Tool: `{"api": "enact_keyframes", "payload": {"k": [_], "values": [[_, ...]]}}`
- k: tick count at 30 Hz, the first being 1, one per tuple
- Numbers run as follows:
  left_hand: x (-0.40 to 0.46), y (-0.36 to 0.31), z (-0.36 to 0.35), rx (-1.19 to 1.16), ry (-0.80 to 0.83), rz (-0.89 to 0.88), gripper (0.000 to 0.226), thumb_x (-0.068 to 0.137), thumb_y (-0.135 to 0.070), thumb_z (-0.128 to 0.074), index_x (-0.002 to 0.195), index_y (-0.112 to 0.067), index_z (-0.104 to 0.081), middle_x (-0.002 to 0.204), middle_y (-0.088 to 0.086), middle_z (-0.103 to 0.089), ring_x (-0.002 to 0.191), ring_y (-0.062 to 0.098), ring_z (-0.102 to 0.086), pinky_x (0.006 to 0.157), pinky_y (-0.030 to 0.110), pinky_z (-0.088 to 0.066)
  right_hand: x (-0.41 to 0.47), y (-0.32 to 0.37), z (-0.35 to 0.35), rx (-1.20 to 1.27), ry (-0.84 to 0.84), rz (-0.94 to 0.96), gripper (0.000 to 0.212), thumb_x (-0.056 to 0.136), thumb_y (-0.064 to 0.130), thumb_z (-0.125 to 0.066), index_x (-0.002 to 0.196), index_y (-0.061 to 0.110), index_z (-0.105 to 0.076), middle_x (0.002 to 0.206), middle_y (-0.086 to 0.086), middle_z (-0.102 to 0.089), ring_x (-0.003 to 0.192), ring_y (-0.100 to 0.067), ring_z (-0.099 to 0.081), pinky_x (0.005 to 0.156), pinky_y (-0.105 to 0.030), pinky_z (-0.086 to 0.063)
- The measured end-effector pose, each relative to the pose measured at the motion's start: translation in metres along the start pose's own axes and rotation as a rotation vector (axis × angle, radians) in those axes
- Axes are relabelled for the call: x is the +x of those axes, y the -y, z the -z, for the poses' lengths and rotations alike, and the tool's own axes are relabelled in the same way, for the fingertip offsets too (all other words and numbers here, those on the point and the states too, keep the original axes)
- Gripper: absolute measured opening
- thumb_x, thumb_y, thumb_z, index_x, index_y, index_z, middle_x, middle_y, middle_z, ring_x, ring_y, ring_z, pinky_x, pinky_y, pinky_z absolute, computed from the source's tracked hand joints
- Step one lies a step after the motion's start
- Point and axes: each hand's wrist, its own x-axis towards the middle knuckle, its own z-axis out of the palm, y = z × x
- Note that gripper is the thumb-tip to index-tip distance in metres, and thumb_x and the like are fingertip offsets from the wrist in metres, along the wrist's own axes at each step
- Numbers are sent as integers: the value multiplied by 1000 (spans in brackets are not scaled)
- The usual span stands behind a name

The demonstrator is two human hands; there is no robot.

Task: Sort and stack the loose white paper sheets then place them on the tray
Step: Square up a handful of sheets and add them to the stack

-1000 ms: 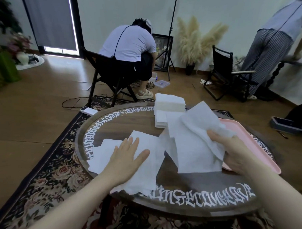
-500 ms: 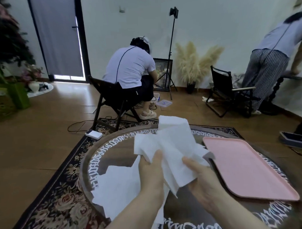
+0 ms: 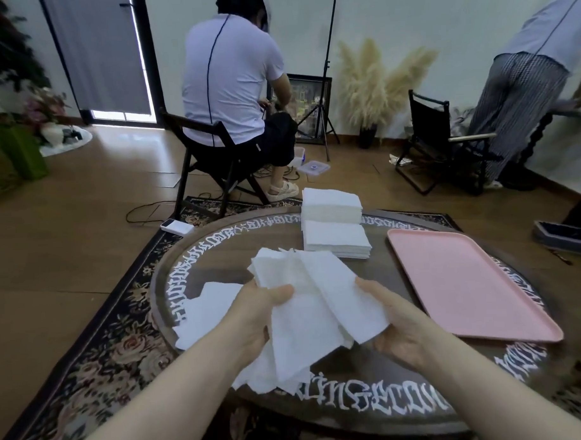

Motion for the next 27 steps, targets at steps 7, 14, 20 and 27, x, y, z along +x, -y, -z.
{"api": "enact_keyframes", "payload": {"k": [7, 14, 20, 27], "values": [[-4, 27, 31, 218, -121, 215, 17, 94, 5, -50, 104, 0, -62, 96, 20, -69, 86, 37, -66, 74, 45, -54, 21, -27, 35, -283, -183, -53, 22, 89, -4, -64, 110, 0, -61, 77, -11, -76, 64, -25, -73, 46, -33, -56], [-5, 35, 52, 239, -222, 141, 17, 88, 5, -56, 101, 3, -67, 92, 21, -73, 84, 37, -69, 74, 39, -55, 23, -23, 39, -233, -147, 12, 18, 88, 9, -69, 105, 3, -68, 91, -13, -77, 74, -26, -74, 61, -35, -57], [-1, 37, 43, 191, -186, 35, 14, 89, 4, -61, 95, -6, -69, 84, 12, -74, 75, 30, -70, 63, 35, -56, 29, -19, 24, -190, -209, 80, 33, 89, -4, -64, 122, -8, -60, 123, -27, -64, 110, -41, -63, 99, -54, -48], [15, 21, 35, 35, -279, -68, 12, 94, -4, -56, 95, -12, -66, 91, 12, -71, 84, 33, -67, 75, 39, -54, 7, 27, -9, 140, 74, 428, 38, 90, 10, -61, 128, 10, -60, 120, -9, -71, 96, -20, -73, 64, -33, -61]]}}
